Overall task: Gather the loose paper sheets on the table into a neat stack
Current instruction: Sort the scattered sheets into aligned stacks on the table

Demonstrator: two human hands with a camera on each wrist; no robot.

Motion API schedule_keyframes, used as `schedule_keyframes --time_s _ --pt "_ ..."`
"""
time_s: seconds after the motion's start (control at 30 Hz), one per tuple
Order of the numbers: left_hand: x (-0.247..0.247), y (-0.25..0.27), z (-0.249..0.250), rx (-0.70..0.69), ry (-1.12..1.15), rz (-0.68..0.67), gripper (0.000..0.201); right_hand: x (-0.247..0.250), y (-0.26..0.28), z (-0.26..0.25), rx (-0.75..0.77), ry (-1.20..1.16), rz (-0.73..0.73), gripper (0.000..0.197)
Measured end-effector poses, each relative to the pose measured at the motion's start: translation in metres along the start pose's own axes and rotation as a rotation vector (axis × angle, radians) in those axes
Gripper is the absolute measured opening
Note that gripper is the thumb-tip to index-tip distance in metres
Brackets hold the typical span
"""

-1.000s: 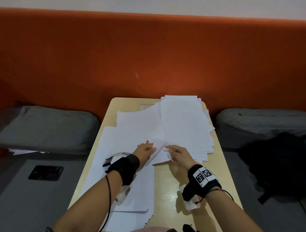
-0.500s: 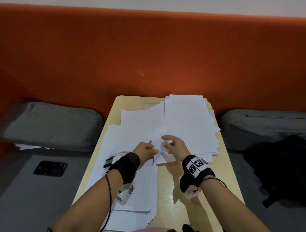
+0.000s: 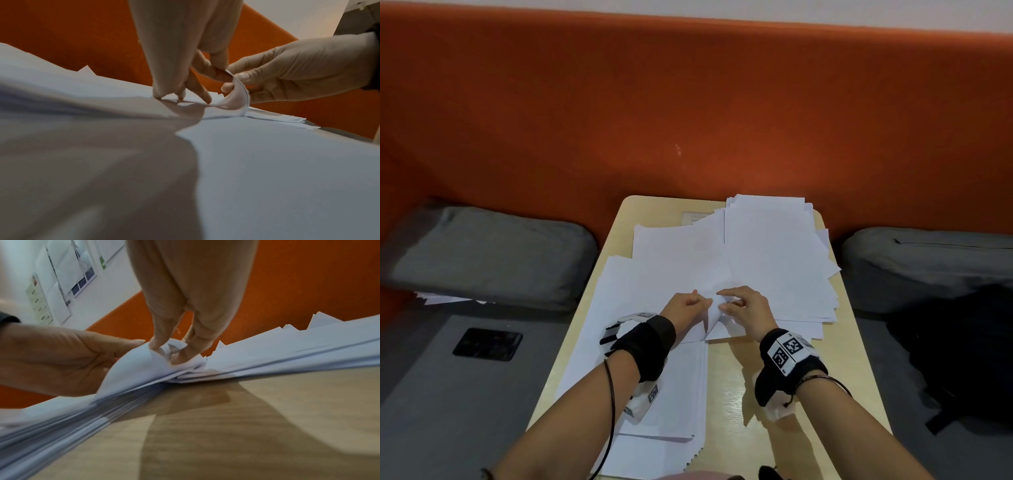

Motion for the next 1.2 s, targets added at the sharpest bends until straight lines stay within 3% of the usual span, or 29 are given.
schedule_keyframes --time_s 0.27,0.53,0.6,0.67,0.77,0.9,1.03,1.2 --pt "-0.005 0.002 0.005 0.004 0.050 0.026 0.021 0.001 0.000 -0.001 0.002 0.033 -0.021 0.027" --pt "-0.002 0.006 0.008 0.005 -0.089 -0.010 0.026 0.004 0.006 0.006 -0.037 -0.040 0.020 0.035" --pt "-0.002 0.006 0.008 0.011 -0.099 -0.004 0.025 0.006 0.008 0.012 -0.084 -0.093 0.064 0.036" --pt "-0.004 0.007 0.008 0.014 -0.052 -0.018 0.023 0.008 0.010 0.017 -0.162 -0.132 0.101 0.022" --pt "-0.005 0.010 0.008 0.018 -0.047 -0.029 0.027 0.008 0.015 0.025 -0.336 -0.255 0.054 0.021" --pt "-0.006 0.011 0.009 0.006 -0.036 -0.052 0.042 0.014 0.024 0.025 -0.389 -0.292 -0.035 0.036" --pt "-0.004 0.008 0.007 -0.002 -0.051 -0.053 0.039 0.017 0.032 0.028 -0.529 -0.458 -0.003 0.020" --pt "-0.004 0.007 0.005 -0.005 -0.046 -0.057 0.036 0.018 0.032 0.032 -0.539 -0.433 0.029 0.008"
Point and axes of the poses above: each hand's wrist, its own y-axis away from the middle knuckle, its own x-axis out of the back of the hand, z = x × y, the point moved 4 cm from there along -y, towards the middle knuckle, and after that the axes turned 1 degree about -z, right-handed, at the moved point
